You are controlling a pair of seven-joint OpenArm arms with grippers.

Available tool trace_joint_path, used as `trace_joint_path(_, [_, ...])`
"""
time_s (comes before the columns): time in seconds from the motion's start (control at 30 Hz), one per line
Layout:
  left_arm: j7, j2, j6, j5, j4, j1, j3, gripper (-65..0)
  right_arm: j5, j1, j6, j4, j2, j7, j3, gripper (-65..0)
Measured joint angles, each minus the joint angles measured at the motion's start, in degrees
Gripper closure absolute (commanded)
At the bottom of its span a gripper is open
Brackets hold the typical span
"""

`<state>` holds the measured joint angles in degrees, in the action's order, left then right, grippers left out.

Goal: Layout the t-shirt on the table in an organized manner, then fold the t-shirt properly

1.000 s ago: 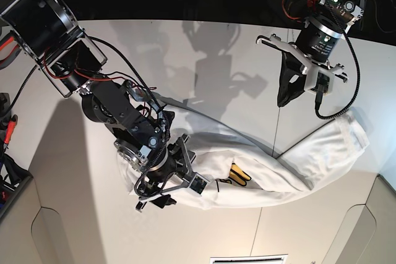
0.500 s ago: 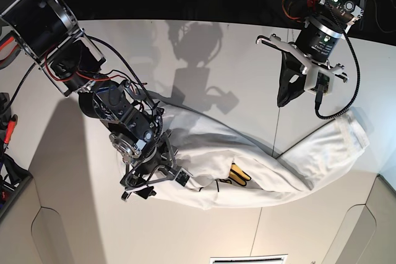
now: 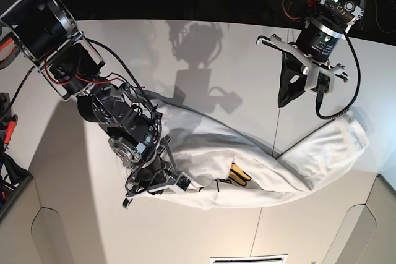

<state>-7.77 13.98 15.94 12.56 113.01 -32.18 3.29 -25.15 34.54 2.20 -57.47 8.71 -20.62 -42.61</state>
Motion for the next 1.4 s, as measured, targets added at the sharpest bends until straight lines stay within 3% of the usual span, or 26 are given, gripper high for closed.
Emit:
trace_joint_path(0.1, [0.02, -0.07, 0.0, 0.02, 0.0, 0.0, 0.0, 0.0, -0.17, 4.09, 1.38, 0.0, 0.0, 3.04, 0.0, -2.6])
trace_joint_path(0.23, [0.04, -0.81, -0.04, -0.02, 0.0, 0.02, 0.07, 0.0, -0.42, 9.9, 2.12, 2.12, -0.5, 6.43, 0.22, -30.9])
trace_joint_path(0.3, [0.04, -1.38, 0.0, 0.02, 0.0, 0.02, 0.02, 0.0, -0.31, 12.46, 3.1, 5.57, -1.46, 6.88, 1.05, -35.8])
trace_joint_path(0.47, [-0.02, -1.77, -0.02, -0.02, 0.0, 0.72, 0.0, 0.0, -0.15, 16.5, 7.85, 12.37, -3.98, 6.97, 5.35, -35.8])
trace_joint_path(0.63, [-0.02, -1.77, -0.02, -0.04, 0.0, 0.74, 0.02, 0.0, 1.07, 16.72, 8.13, 12.9, -3.76, 7.08, 9.07, -34.0])
trace_joint_path(0.73, [-0.04, -1.77, 0.0, -0.04, 0.0, 0.76, 0.02, 0.0, 4.42, 16.52, 7.98, 12.94, -3.32, 5.77, 9.22, -13.8])
trace_joint_path(0.8, [-0.02, -1.77, -0.02, -0.09, 0.0, 0.76, 0.02, 0.0, 5.05, 16.04, 4.0, 12.92, -3.15, 4.42, 9.31, 0.0])
trace_joint_path(0.97, [-0.13, -1.81, 0.02, -1.68, 0.0, 0.74, 0.07, 0.0, 5.27, 9.38, -7.41, 11.87, -1.86, 4.37, 9.18, 0.0])
trace_joint_path(1.17, [-0.55, -1.79, 0.24, -1.7, 0.0, 1.11, 0.07, 0.0, 6.32, 2.8, -22.29, 7.26, 2.99, 6.08, 9.07, 0.0])
trace_joint_path(1.3, [-6.03, -1.95, 5.77, -1.25, -4.7, 7.5, -0.28, 0.0, 11.41, 0.83, -23.5, 0.98, 5.57, 6.25, 9.11, 0.0])
trace_joint_path(1.4, [-6.84, -1.9, 4.57, -0.59, -14.86, 15.08, -1.01, 0.0, 12.48, -0.72, -24.92, -4.5, 5.77, 5.97, 9.14, 0.0])
